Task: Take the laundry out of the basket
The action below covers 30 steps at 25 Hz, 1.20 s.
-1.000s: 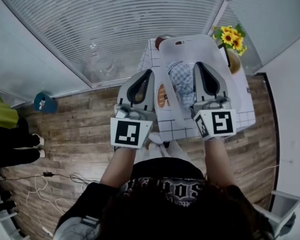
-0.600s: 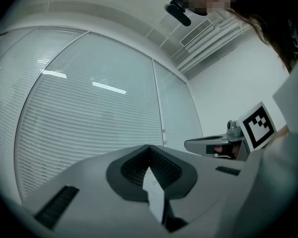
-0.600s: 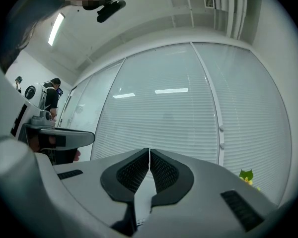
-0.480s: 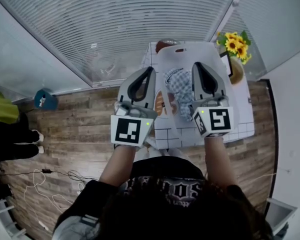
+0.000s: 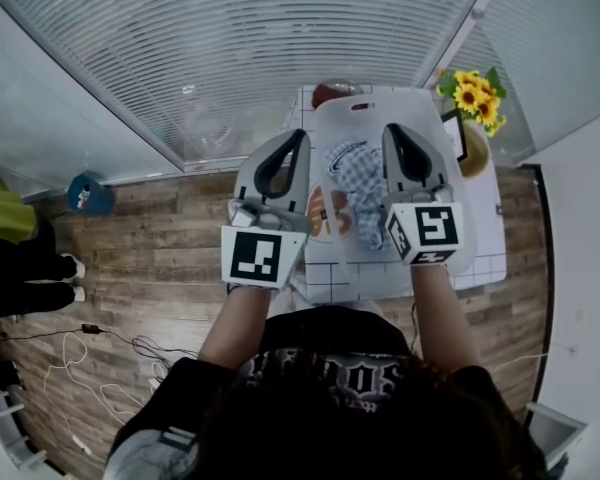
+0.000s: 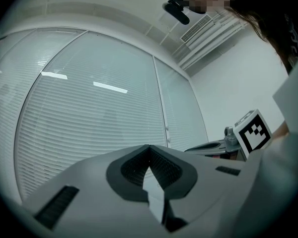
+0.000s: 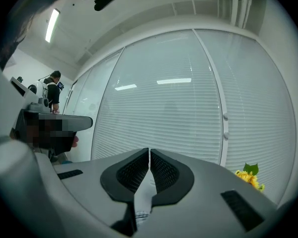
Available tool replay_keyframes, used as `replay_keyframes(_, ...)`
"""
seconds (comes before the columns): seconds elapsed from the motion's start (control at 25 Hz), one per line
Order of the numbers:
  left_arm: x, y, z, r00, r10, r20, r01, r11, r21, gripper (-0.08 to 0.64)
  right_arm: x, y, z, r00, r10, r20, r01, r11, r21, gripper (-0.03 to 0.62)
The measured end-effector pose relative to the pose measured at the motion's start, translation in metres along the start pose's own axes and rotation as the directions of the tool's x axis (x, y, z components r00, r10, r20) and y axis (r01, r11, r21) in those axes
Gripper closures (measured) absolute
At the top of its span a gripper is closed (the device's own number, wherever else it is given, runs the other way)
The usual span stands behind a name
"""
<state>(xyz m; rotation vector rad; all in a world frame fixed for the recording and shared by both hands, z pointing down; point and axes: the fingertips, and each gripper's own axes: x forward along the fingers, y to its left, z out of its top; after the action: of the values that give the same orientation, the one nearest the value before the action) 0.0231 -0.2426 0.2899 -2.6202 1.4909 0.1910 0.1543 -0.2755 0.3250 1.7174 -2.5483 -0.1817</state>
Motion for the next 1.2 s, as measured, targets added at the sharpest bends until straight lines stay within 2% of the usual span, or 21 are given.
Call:
replay_keyframes(0.4, 0.008, 0.003, -0.004, 1.000, 0.004, -0.007, -0.004, 1.000, -0.001, 0.559, 0.016, 0.001, -0.046, 0.984, 0.068, -0.165, -0.077, 0.996, -0.047, 0.555)
replay_keyframes(0.6, 0.011, 0.005, -0.004, 1.000, 0.002, -0.007, -0.002, 1.000, 0.001, 0.560, 0.024, 0.003, -0.072, 0.963, 0.104, -0.248, -0.112, 0.993, -0.020, 0.487)
replay_keyframes(0.68, 0.012, 0.005, -0.005, 1.000, 0.001, -0.010, -0.001, 1.000, 0.002, 0.560, 0.027, 0.002, -0.088, 0.948, 0.119, -0.297, -0.122, 0.993, 0.008, 0.446)
replay_keyframes(0.84, 0.013, 0.007, -0.007, 1.000, -0.001, -0.011, 0.001, 1.000, 0.005, 0.560, 0.033, 0.013, -0.117, 0.912, 0.193, -0.363, -0.178, 0.981, 0.075, 0.314)
replay_keyframes(1.0, 0.013, 0.010, -0.006, 1.000, 0.001, -0.010, -0.001, 1.000, 0.002, 0.560, 0.038, 0.017, -0.144, 0.871, 0.201, -0.449, -0.193, 0.979, 0.064, 0.261)
replay_keyframes(1.2, 0.014, 0.009, -0.005, 1.000, -0.007, -0.009, 0.007, 1.000, 0.009, 0.559, 0.038, 0.010, -0.188, 0.795, 0.187, -0.578, -0.171, 0.982, 0.082, 0.225)
